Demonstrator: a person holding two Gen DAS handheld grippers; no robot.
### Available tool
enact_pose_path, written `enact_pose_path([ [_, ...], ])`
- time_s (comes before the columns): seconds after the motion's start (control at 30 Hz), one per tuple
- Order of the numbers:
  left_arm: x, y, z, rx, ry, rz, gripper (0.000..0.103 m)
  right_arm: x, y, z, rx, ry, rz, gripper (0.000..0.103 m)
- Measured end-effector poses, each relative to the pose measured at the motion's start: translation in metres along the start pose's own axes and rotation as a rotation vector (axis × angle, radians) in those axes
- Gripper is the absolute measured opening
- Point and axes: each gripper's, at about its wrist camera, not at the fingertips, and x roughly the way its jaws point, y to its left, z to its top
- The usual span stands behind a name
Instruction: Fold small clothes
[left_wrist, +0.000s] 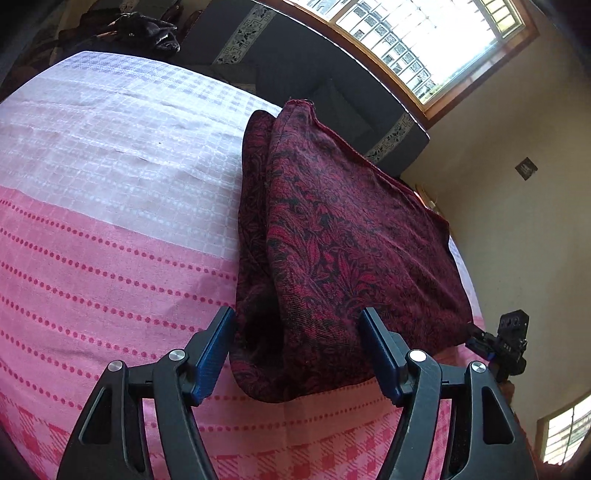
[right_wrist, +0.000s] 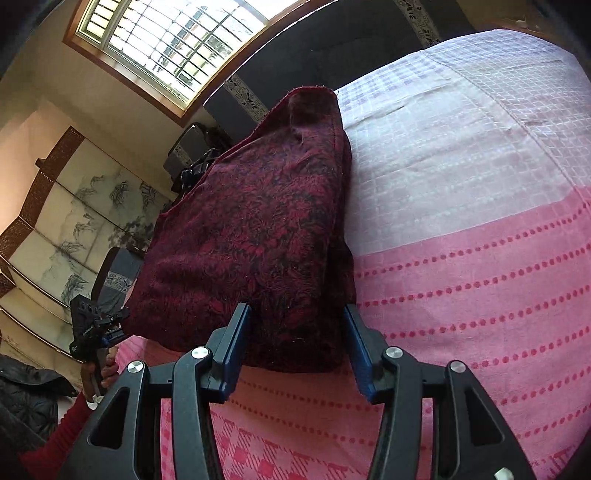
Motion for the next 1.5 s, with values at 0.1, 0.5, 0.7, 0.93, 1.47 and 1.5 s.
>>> enact_pose_path([
  [0.1, 0.003, -0.01, -0.003, 0.052, 0.03, 0.022, 0.022, 0.002, 0.006, 0.001, -0.026, 0.01, -0.008, 0.031],
  [0.5, -0.013, -0.011, -0.02, 0.139, 0.075, 0.073, 0.011, -0.013, -0.001, 0.009, -0.037, 0.072, 0.012, 0.007],
  [0.7, -0.004, -0.004, -0.029, 0.139, 0.055, 0.098, 0.015, 0.003, -0.023, 0.003, 0.042, 0.103, 0.036, 0.008],
  [0.93, -0.037, -0.023, -0.026, 0.189, -0.038, 0.213, 0.055, -0.024, 0.003, 0.014, -0.048, 0.018, -0.097, 0.018],
  [1.47, 0.024, -0.101, -0.023, 0.468, -0.178, 0.507, 0.073, 0.063, 0.142, -0.01, -0.502, 0.099, -0.164, 0.017],
  [1.5, 0.027, -0.1, -0.024, 0.469, -0.174, 0.519, 0.073, 0.067, 0.14, -0.012, -0.501, 0.108, -0.17, 0.017],
])
